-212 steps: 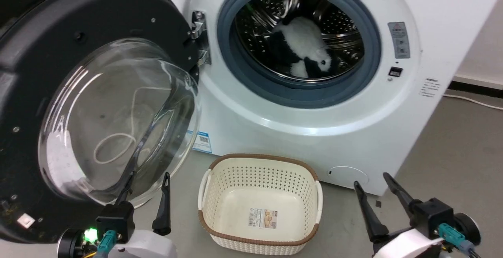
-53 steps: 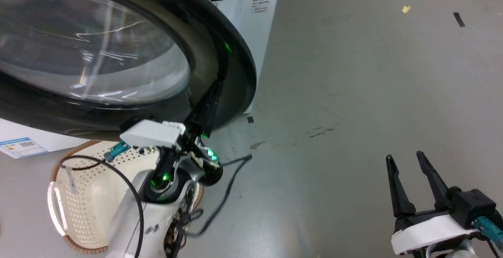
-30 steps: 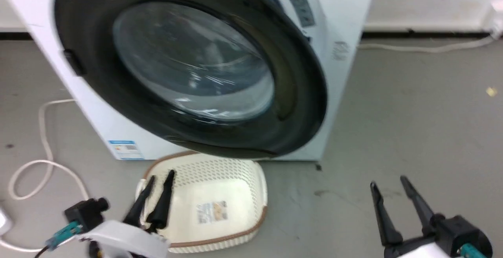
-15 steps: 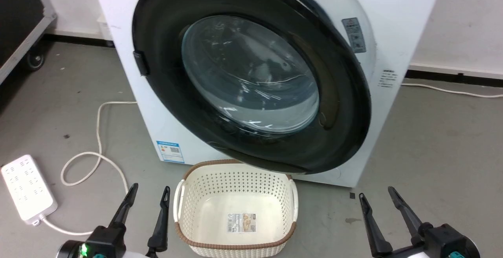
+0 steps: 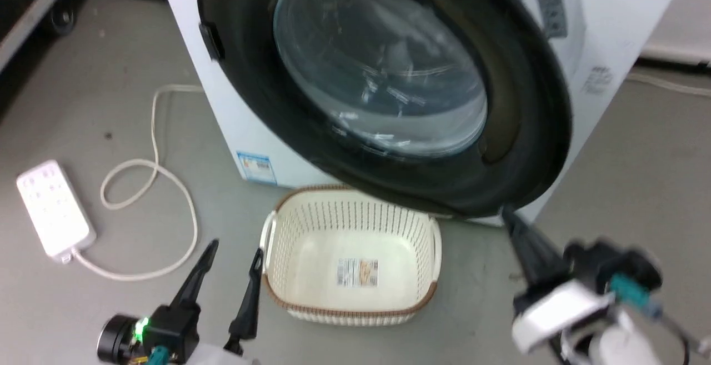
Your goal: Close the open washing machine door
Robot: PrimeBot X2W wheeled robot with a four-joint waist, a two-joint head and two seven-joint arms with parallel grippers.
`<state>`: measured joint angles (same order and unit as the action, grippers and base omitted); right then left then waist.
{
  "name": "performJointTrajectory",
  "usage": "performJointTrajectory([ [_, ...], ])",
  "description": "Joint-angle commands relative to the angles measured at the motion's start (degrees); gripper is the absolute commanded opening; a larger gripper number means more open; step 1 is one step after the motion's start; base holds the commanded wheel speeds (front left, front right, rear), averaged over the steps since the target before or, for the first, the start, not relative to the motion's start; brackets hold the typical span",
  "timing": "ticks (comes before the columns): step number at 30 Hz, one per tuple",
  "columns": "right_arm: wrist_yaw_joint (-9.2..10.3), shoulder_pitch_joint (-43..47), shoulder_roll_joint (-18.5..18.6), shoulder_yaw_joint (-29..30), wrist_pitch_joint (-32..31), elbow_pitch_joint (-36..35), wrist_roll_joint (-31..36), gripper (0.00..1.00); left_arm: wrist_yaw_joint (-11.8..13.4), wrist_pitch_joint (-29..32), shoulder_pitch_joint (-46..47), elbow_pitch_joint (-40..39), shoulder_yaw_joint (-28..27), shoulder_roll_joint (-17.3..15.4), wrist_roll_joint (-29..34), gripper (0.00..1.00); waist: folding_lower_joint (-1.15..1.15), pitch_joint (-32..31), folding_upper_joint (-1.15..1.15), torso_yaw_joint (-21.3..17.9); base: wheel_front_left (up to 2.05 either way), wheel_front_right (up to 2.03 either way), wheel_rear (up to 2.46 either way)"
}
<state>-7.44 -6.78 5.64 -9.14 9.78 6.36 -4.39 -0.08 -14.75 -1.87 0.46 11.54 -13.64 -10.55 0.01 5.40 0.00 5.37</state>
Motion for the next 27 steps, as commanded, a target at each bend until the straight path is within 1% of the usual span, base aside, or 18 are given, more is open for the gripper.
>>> performJointTrajectory([
  [1, -0.05, -2.21, 0.94, 0.06, -0.88, 0.4, -0.75, 0.0, -0.43, -0.24, 1.25, -0.21, -0.13, 0.3, 0.23, 1.0, -0.01, 3.19, 0.0, 0.96, 0.0, 0.0, 0.0],
  [9, -0.05, -17.51, 8.44, -0.66, -6.75, 5.87, -6.56, 0.0, -2.85, -0.25, 5.53, 0.47, -1.27, 1.82, 1.75, 1.0, -0.01, 9.33, 0.0, 2.59, 0.0, 0.0, 0.0],
  [12, -0.05, -21.72, 10.48, 0.99, -8.29, 8.65, -7.66, 0.0, -3.46, -0.25, 6.51, 0.45, -1.71, 2.39, 2.25, 1.0, -0.01, 10.74, 0.0, 3.08, 0.0, 0.0, 0.0],
  [18, -0.05, -28.87, 11.73, 3.69, -10.61, 13.67, -9.05, 0.0, -4.5, -0.25, 8.1, 0.52, -2.45, 3.47, 2.91, 1.0, -0.01, 12.71, 0.0, 3.94, 0.0, 0.0, 0.0],
  [22, -0.05, -33.71, 12.11, 5.8, -11.59, 17.54, -8.56, 0.0, -5.13, -0.25, 9.04, 0.62, -2.95, 4.08, 3.13, 1.0, -0.01, 13.84, 0.0, 4.44, 0.0, 0.0, 0.0],
  [27, -0.05, -38.8, 10.62, 10.4, -11.83, 22.1, -7.58, 0.0, -5.66, -0.25, 9.67, 0.5, -3.69, 4.82, 3.46, 1.0, -0.01, 14.8, 0.0, 4.61, 0.0, 0.0, 0.0],
])
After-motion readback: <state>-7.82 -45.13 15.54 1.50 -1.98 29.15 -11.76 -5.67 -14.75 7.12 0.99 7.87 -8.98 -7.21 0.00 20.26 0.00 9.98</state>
